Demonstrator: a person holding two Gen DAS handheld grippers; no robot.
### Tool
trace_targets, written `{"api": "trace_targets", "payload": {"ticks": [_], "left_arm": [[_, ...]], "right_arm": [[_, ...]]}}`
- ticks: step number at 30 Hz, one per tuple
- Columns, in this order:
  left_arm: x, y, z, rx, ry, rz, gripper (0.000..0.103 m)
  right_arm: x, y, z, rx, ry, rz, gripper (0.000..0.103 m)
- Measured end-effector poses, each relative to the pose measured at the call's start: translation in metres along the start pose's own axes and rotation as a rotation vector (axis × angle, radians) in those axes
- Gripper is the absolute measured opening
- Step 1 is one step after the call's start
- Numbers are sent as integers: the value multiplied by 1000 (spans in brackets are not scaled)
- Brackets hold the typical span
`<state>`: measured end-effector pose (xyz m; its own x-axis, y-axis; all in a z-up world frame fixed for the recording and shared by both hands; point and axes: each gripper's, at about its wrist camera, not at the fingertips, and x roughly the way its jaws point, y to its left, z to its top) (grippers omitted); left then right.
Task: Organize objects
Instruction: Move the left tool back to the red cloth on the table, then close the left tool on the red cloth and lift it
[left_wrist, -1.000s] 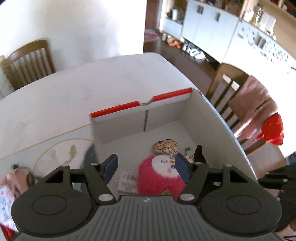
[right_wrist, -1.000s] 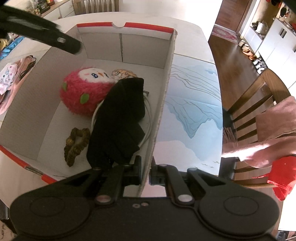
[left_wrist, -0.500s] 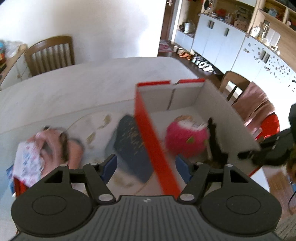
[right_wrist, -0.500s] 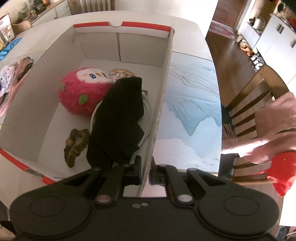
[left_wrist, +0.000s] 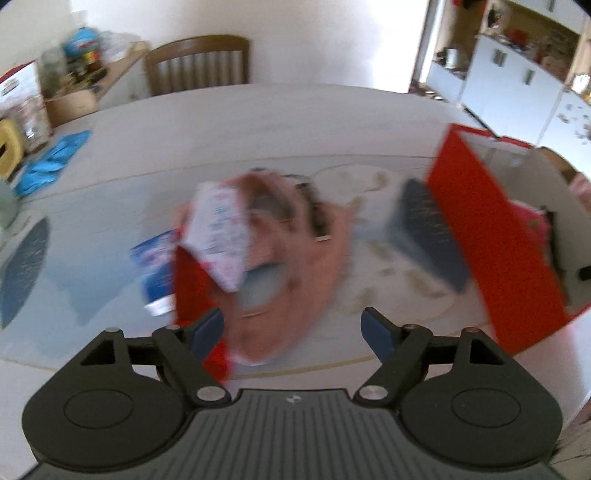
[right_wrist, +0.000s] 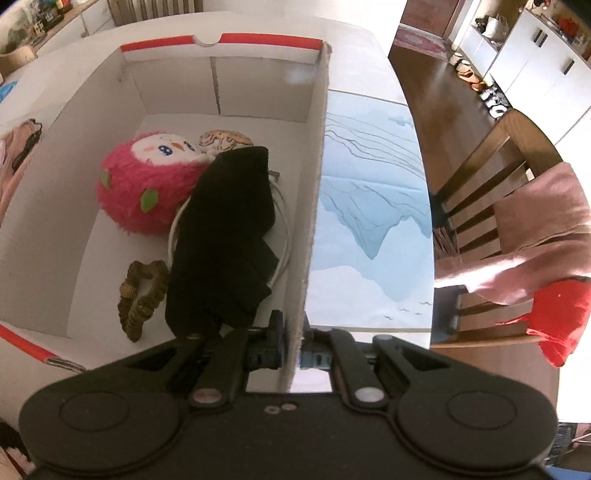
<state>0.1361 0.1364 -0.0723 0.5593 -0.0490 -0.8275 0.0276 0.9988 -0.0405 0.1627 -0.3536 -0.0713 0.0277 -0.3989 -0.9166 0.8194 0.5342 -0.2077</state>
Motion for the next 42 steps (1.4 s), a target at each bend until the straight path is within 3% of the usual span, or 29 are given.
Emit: {"api": "trace_targets", "payload": {"ticks": [5, 14, 23, 33, 42], "left_arm": [[16, 39, -9, -27, 31, 29, 81], [37, 61, -13, -65, 60, 28, 80], [52, 68, -17, -121, 106, 35, 45], [41, 65, -15, -142, 115, 87, 30], [-6, 61, -6, -194, 38, 91, 29]], "right_arm": [[1, 2, 3, 35, 16, -23, 6], [-7, -1, 10, 74, 22, -25, 6], [-15, -10, 28, 88, -12, 9, 4], [-12, -12, 29, 106, -16, 13, 3], [-14, -14, 27, 156, -23, 24, 2]]}}
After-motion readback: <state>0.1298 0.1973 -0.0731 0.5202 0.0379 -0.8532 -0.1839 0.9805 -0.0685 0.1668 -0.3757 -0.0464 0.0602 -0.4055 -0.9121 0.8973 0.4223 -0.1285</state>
